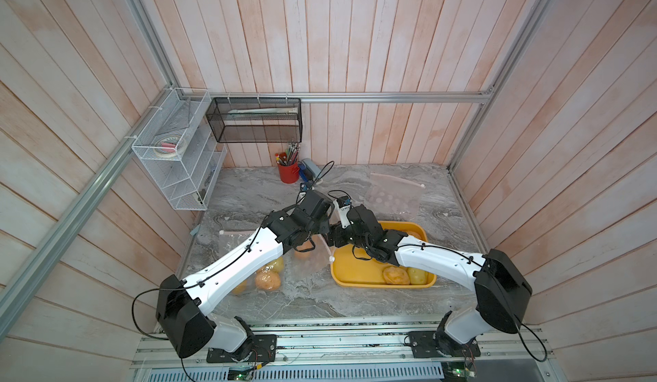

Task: Put the potatoes into a zipper bag and zip it
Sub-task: Place the potato into the zipper food storage bag, then pick up the potato from the basket.

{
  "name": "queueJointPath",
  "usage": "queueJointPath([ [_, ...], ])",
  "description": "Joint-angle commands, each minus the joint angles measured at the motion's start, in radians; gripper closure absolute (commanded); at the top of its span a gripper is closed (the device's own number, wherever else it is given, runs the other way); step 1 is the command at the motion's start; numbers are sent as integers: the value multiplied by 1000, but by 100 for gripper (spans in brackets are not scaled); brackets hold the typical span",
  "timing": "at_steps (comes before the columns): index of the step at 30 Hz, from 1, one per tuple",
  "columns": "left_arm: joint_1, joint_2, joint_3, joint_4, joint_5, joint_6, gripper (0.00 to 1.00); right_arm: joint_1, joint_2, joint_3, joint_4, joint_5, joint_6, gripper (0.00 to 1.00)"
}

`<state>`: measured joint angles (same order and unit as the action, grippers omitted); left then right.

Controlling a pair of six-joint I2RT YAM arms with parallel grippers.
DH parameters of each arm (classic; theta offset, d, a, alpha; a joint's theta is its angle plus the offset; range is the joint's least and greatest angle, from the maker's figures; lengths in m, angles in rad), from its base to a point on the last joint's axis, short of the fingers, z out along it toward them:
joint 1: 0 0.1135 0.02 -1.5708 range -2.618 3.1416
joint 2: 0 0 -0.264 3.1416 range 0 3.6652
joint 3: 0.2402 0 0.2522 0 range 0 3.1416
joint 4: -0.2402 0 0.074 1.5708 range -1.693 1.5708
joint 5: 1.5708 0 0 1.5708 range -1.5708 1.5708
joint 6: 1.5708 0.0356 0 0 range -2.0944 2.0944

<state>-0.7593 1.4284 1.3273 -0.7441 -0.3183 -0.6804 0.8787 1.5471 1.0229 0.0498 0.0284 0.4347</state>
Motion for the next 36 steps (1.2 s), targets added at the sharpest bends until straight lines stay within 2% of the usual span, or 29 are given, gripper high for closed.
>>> queueJointPath([
  [1, 5, -23, -11, 7, 5, 4, 100, 11, -70, -22, 7, 1, -19, 13],
  [8, 6, -23, -13, 7, 0, 2, 100, 12, -209, -86, -13, 81, -10, 13],
  [13, 9, -15, -10, 2, -3, -1, 100, 8, -362, -179, -9, 185, 11, 13],
  [18, 12, -15, -10, -9, -19, -10, 100, -20, -426, -254, -28, 298, 23, 13],
  [21, 12, -25, -14, -7, -18, -11, 100, -69, -400, -285, -39, 328, 40, 13],
  [25, 14, -38, -20, -6, -18, -12, 100, -130, -309, -302, -29, 304, 55, 13],
  [29, 15, -45, -23, -4, -21, -12, 100, -156, -191, -286, -29, 300, 61, 13],
  [36, 20, -43, -20, -8, -21, -13, 100, -168, -35, -263, -63, 366, 104, 14],
])
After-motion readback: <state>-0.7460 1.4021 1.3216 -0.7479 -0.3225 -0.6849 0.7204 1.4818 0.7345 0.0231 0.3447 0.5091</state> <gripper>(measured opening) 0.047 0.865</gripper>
